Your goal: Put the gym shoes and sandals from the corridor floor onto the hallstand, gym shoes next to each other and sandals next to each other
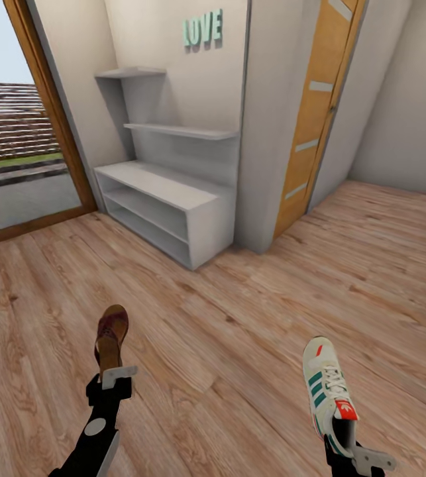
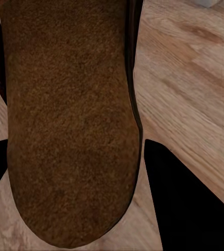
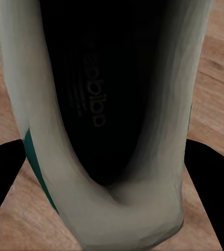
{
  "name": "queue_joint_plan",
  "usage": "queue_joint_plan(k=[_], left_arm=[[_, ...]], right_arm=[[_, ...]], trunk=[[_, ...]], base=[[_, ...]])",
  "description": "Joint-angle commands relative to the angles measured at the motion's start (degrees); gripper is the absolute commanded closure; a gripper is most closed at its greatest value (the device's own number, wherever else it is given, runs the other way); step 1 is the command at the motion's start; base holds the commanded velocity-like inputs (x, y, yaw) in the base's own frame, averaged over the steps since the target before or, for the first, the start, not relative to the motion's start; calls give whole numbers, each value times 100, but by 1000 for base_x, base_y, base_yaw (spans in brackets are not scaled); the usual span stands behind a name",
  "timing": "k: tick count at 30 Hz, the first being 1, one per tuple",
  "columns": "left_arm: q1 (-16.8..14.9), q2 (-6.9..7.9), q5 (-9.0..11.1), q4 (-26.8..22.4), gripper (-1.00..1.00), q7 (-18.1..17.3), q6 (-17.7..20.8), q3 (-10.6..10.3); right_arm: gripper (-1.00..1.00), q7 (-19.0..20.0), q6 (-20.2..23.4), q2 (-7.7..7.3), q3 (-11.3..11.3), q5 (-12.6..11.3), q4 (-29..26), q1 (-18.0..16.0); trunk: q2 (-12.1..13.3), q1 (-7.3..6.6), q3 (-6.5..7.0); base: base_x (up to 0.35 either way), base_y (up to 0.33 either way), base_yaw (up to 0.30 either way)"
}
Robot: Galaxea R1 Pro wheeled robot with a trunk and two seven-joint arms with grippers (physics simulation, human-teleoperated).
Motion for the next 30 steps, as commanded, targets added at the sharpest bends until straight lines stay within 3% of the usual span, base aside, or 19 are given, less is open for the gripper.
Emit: queue_joint_plan(k=[1,30], left_arm=[[-3,-4,-57,3,100,8,-3,8],[-3,-12,-51,20,100,7,-3,5]], right_arm=[[100,3,-16,1,-9,9,0,-2],[100,3,-16,-4,-9,6,109,-2]], trunk=[[-2,1,-4],[-2,1,-1]], base=[[161,303,0],[187,297,0]])
